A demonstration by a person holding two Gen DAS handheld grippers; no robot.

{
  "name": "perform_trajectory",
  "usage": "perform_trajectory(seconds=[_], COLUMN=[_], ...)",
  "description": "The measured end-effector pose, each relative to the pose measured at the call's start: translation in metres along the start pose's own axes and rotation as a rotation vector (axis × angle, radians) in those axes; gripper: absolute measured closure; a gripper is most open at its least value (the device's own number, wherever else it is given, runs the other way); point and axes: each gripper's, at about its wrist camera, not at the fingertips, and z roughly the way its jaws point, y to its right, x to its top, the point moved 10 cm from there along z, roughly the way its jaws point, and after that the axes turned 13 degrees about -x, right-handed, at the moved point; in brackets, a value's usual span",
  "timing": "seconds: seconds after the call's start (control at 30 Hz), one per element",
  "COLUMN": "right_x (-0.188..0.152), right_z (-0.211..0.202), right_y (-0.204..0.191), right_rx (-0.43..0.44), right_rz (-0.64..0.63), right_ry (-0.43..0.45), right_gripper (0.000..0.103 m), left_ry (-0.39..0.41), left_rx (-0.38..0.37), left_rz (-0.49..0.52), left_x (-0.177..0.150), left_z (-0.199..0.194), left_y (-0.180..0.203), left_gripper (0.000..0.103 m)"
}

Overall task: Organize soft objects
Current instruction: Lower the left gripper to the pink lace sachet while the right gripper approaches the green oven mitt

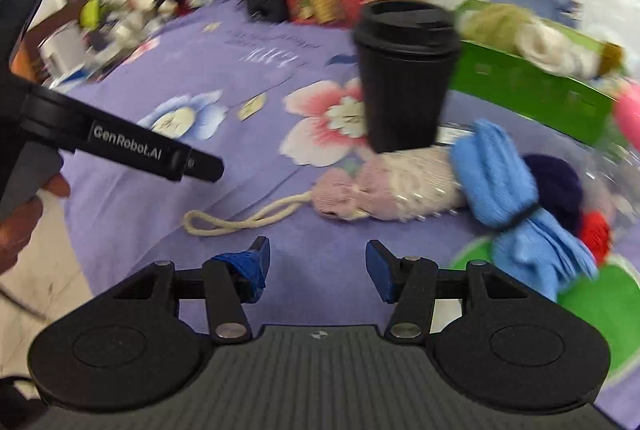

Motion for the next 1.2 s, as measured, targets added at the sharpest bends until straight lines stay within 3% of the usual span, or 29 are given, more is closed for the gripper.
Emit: perform_trajectory(seconds=[0.17,0.3,0.4,0.57,0.67,0.9,1.07,1.2], right_x=[-0.016,-0.042,-0.07,-0.116,-0.13,-0.121,-0.118,-0.114], right_z=[0.024,0.001,-0.021,-0.066,-0.093,-0.131,-0.144,-0.163], right_y=[0.022,0.05,0.079,0.128,0.144,0.172,0.179,0.185], right_rx=[0.005,0.043,-0.023,-0.117,-0.114,-0.184,-0.109,0.047], right_rz=[-0.171,-0.123,-0.107,0.05,0.183,0.416,0.551,0.709], right_ry=[-0.202,-0.298,-0.332,-0.36,-0.315,-0.053,0.037,0.103], right_gripper=[0.064,0.064,0.064,0.063,0.063,0.062,0.062,0.061], left_ry=[-0.008,-0.028,-0.053,-0.099,-0.117,-0.13,-0.094,-0.143], left_rx=[-0.028,-0.05,-0.074,-0.118,-0.153,-0.228,-0.151,-0.183], left_rz=[-0.02,0.01,0.037,0.103,0.159,0.309,0.355,0.419], left_x=[0.002,0.004,0.004,-0.003,-0.007,-0.008,0.008,0.012], left_z=[0.003,0.011,0.021,0.037,0.044,0.047,0.05,0.069], left_y=[0.002,0.016,0.031,0.063,0.09,0.146,0.132,0.129], left_gripper=[0.029,0.029,0.029,0.029,0.029,0.027,0.027,0.027])
